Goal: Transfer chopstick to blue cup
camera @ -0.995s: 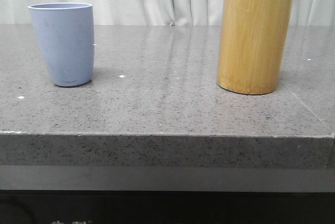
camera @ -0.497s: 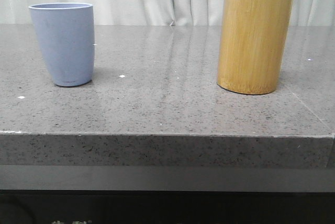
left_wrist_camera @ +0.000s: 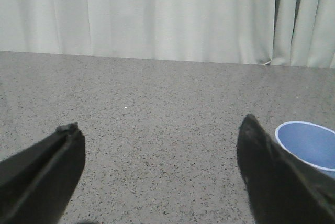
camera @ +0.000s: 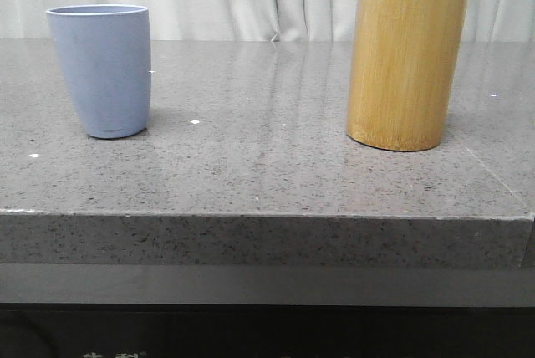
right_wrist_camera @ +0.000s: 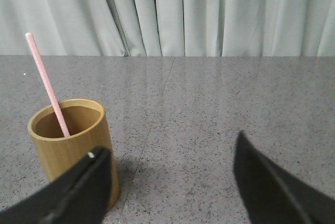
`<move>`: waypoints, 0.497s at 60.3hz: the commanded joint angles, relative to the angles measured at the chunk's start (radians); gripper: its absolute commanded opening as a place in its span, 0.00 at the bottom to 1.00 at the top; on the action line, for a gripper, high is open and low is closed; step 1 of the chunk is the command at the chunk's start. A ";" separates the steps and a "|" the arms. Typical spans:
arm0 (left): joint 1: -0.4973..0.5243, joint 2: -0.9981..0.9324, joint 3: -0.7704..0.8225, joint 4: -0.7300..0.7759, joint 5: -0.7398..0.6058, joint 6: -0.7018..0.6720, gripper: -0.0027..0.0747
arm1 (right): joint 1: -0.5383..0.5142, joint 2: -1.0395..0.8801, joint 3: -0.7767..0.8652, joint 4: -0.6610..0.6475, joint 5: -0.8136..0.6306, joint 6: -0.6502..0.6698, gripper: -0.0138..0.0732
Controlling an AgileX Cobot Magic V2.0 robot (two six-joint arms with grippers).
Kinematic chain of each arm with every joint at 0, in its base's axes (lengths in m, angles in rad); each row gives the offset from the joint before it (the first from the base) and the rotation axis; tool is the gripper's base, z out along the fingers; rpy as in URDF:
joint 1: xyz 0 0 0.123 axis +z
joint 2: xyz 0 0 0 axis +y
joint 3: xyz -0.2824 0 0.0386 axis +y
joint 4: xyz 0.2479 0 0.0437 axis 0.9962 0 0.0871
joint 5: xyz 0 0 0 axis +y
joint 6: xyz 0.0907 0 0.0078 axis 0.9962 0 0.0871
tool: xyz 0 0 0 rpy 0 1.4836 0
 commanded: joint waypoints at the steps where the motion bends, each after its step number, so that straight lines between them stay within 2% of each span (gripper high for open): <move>1: 0.000 0.009 -0.037 -0.010 -0.077 -0.008 0.86 | -0.001 0.010 -0.037 0.004 -0.071 -0.003 0.91; 17: 0.000 0.009 -0.039 -0.010 -0.092 -0.008 0.86 | -0.001 0.010 -0.034 0.004 -0.056 -0.003 0.90; 23: -0.002 0.037 -0.079 0.000 -0.038 -0.006 0.86 | -0.001 0.010 -0.034 0.004 -0.055 -0.003 0.90; 30: -0.028 0.143 -0.216 0.001 0.073 0.001 0.86 | -0.001 0.010 -0.034 0.004 -0.055 -0.003 0.90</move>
